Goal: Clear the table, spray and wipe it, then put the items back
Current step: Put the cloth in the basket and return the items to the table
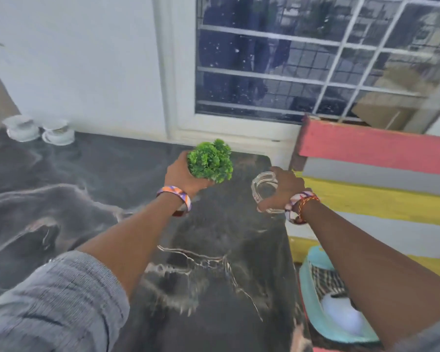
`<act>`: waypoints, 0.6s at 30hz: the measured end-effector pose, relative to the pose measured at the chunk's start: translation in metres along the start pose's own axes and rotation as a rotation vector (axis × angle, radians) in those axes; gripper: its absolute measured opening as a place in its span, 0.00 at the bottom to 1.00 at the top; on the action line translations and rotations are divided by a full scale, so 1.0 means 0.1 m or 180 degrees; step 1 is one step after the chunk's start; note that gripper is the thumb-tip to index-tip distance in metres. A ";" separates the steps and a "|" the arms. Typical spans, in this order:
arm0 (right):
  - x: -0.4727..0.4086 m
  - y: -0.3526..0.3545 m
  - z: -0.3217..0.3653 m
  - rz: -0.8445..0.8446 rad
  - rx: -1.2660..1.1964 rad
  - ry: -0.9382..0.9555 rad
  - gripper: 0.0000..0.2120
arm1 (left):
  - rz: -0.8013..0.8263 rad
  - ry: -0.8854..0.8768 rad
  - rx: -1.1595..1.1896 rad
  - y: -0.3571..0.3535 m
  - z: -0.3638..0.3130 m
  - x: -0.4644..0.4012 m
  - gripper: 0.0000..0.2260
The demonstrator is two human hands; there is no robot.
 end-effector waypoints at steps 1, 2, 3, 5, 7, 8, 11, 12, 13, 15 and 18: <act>-0.17 -0.05 0.08 0.0031 -0.0033 0.0076 0.54 | -0.0049 0.0044 -0.0020 0.01 0.05 -0.13 0.30; -0.30 -0.08 0.14 0.0072 -0.0080 0.0128 0.53 | -0.0083 0.0080 -0.0034 0.02 0.09 -0.24 0.30; -0.46 -0.13 0.21 0.0097 -0.0132 0.0185 0.51 | -0.0119 0.0131 -0.0060 0.01 0.14 -0.38 0.30; -0.77 -0.23 0.32 0.0106 -0.0233 0.0187 0.51 | -0.0191 0.0247 -0.0091 -0.03 0.26 -0.62 0.29; -1.03 -0.34 0.40 0.0173 -0.0323 0.0114 0.53 | -0.0250 0.0353 -0.0031 -0.08 0.37 -0.82 0.29; -1.15 -0.40 0.43 0.0211 -0.0355 0.0082 0.53 | -0.0282 0.0411 0.0008 -0.11 0.43 -0.90 0.29; -1.42 -0.52 0.49 0.0127 -0.0381 0.0024 0.53 | -0.0326 0.0498 0.0035 -0.21 0.58 -1.10 0.29; -1.47 -0.55 0.50 0.0086 -0.0377 -0.0015 0.53 | -0.0324 0.0509 0.0022 -0.24 0.62 -1.13 0.29; -1.53 -0.57 0.52 0.0050 -0.0366 -0.0058 0.52 | -0.0317 0.0523 0.0022 -0.27 0.65 -1.18 0.29; -1.63 -0.58 0.54 0.0025 -0.0395 -0.0170 0.51 | -0.0290 0.0533 0.0048 -0.31 0.68 -1.27 0.30; -1.73 -0.58 0.59 -0.0043 -0.0456 -0.0298 0.48 | -0.0231 0.0532 0.0126 -0.38 0.69 -1.39 0.30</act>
Point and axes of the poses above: each hand's wrist, its own x-axis away from the middle knuckle, its own y-axis out of the back of the hand, z = x × y, the point moved 2 cm from there along -x, towards the middle knuckle, and after that the axes turned 3 degrees about -z, right-handed, at the moved point
